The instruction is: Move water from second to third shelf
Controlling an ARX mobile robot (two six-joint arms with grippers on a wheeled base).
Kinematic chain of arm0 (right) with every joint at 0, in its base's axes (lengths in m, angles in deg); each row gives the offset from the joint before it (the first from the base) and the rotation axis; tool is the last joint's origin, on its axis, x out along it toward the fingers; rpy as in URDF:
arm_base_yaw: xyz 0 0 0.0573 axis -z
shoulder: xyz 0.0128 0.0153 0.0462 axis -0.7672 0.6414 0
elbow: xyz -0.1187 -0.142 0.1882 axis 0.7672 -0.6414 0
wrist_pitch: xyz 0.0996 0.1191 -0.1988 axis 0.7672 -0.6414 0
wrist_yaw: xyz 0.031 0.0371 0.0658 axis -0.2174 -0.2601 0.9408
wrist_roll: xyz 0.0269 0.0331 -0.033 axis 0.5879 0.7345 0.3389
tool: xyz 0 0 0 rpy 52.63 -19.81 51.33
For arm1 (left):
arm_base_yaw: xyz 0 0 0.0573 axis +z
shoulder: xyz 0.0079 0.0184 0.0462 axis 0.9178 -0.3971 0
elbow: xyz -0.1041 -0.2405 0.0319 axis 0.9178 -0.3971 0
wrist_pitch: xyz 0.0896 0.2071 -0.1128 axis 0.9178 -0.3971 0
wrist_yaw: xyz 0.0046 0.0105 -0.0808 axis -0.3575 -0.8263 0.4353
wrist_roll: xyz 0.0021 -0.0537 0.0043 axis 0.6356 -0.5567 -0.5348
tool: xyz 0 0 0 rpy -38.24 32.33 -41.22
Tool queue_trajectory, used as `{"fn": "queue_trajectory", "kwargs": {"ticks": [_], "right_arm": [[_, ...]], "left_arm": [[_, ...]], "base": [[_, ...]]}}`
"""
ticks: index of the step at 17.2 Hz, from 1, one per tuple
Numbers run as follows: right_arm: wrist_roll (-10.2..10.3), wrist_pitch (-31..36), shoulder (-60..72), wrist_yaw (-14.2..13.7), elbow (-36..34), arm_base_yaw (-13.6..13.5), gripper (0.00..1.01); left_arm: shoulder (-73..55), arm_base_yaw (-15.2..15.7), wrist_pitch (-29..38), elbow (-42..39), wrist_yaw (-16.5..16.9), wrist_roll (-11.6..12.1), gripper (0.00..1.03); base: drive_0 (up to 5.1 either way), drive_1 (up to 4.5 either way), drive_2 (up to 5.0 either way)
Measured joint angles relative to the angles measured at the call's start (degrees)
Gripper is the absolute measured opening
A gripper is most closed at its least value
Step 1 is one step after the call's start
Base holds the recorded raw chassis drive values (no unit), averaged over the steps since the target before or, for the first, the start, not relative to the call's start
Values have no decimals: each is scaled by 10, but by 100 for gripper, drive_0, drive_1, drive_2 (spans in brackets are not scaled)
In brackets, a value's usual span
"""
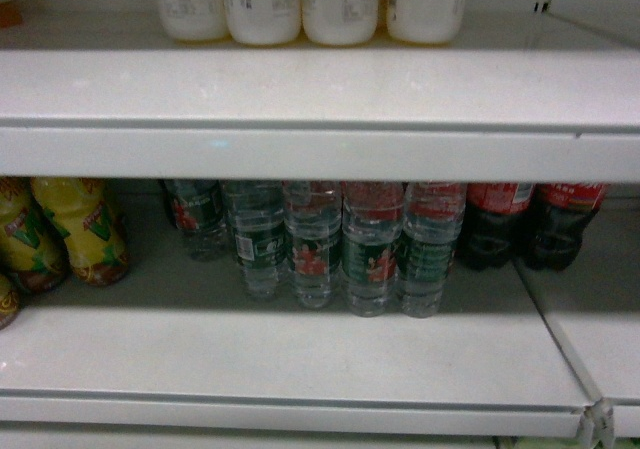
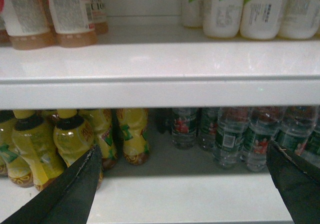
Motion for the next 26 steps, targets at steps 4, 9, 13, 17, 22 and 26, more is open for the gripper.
{"fn": "queue_trajectory", "kwargs": {"ticks": [4, 9, 13, 17, 22, 26], "right_arm": [[0, 0, 0, 0, 0, 0, 40], [0, 0, 0, 0, 0, 0, 40], [0, 0, 0, 0, 0, 0, 40], [0, 0, 0, 0, 0, 0, 40], [0, 0, 0, 0, 0, 0, 40], [0, 0, 0, -2, 0, 0, 40]], "left_arm": [[0, 0, 0, 0, -1, 0, 98], [0, 0, 0, 0, 0, 0, 98], [0, 0, 0, 0, 0, 0, 98], [0, 0, 0, 0, 0, 0, 98], [0, 0, 0, 0, 0, 0, 98], [0, 0, 0, 0, 0, 0, 98]], "base": [[0, 0, 0], [0, 0, 0], [0, 0, 0], [0, 0, 0], [0, 0, 0], [-354, 194, 194]]}}
